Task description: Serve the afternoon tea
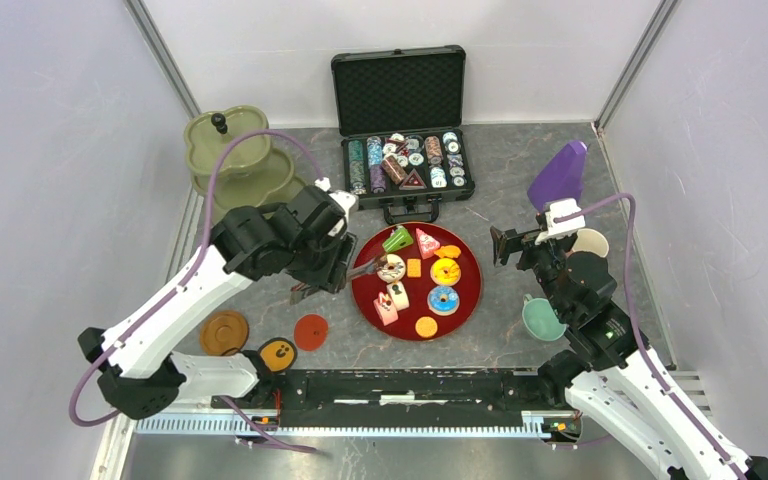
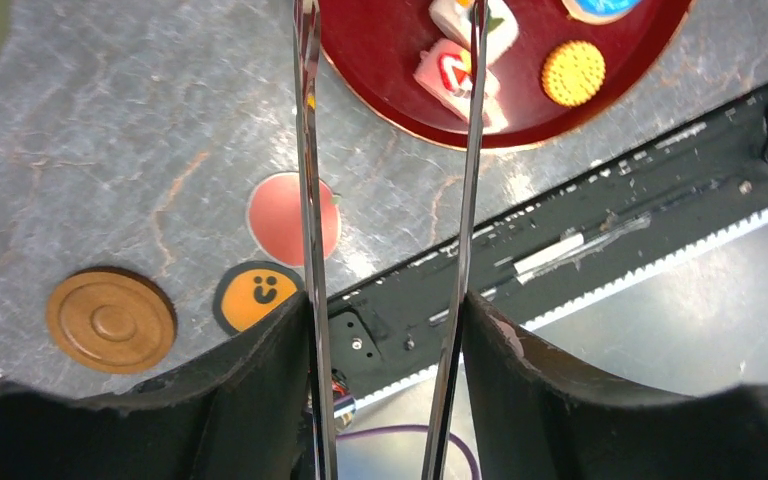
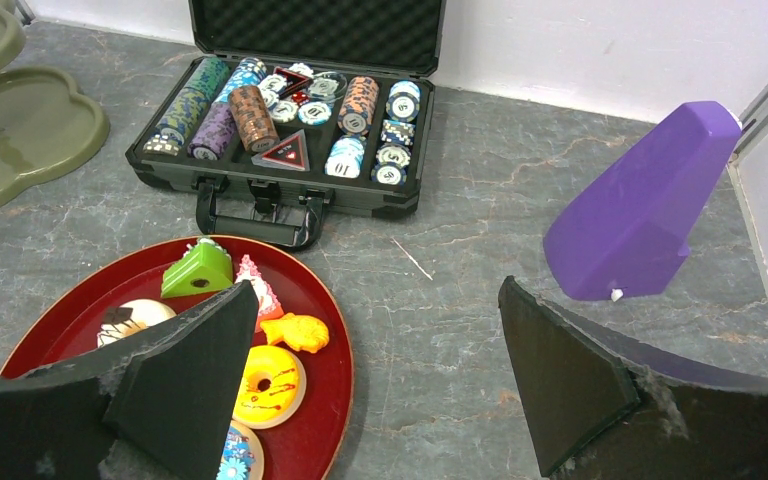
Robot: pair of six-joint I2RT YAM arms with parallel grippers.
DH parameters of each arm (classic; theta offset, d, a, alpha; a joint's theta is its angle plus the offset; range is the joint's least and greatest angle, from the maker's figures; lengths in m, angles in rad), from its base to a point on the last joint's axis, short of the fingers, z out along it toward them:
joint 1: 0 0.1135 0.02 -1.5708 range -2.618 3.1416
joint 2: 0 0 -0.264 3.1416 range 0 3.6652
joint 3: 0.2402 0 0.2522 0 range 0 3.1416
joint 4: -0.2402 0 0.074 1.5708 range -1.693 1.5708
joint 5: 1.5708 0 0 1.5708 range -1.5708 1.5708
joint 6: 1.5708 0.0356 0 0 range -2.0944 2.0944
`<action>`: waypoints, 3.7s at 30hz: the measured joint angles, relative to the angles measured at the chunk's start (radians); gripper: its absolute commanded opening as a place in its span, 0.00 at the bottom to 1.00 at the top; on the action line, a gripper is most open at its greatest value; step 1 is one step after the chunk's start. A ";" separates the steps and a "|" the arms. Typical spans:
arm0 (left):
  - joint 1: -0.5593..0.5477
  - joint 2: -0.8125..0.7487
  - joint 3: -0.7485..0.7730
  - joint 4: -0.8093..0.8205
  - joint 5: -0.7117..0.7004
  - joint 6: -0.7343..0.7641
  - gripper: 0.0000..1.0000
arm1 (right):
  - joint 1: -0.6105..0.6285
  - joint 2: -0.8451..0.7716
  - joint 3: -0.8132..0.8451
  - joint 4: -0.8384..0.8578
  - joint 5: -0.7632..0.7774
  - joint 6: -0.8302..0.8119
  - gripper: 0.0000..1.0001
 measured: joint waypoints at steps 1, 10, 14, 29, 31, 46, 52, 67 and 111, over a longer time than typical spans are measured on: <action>0.000 0.012 0.000 0.000 0.020 0.002 0.60 | 0.000 0.000 0.000 0.000 0.000 0.000 0.98; 0.000 0.059 -0.005 0.005 0.159 0.005 0.59 | 0.000 0.000 0.000 0.000 0.000 0.000 0.98; 0.000 0.065 -0.019 0.038 0.161 0.005 0.59 | 0.000 0.006 -0.003 0.007 -0.002 0.001 0.98; 0.000 0.217 -0.042 0.119 0.092 0.076 0.60 | 0.000 0.016 -0.003 0.004 -0.001 0.001 0.98; 0.000 0.241 -0.043 0.126 0.072 0.085 0.60 | 0.000 0.018 -0.003 0.004 0.000 0.001 0.98; 0.012 0.372 -0.043 0.201 0.026 0.129 0.61 | 0.000 0.007 -0.003 0.002 0.016 0.000 0.98; 0.012 0.393 -0.043 0.215 0.027 0.139 0.61 | 0.000 0.006 -0.003 0.000 0.018 0.000 0.98; 0.012 0.401 -0.043 0.225 0.001 0.140 0.38 | 0.000 0.008 -0.011 -0.001 0.019 0.000 0.98; 0.249 0.360 0.183 0.212 -0.573 0.243 0.34 | 0.000 0.031 -0.022 -0.001 0.019 0.001 0.98</action>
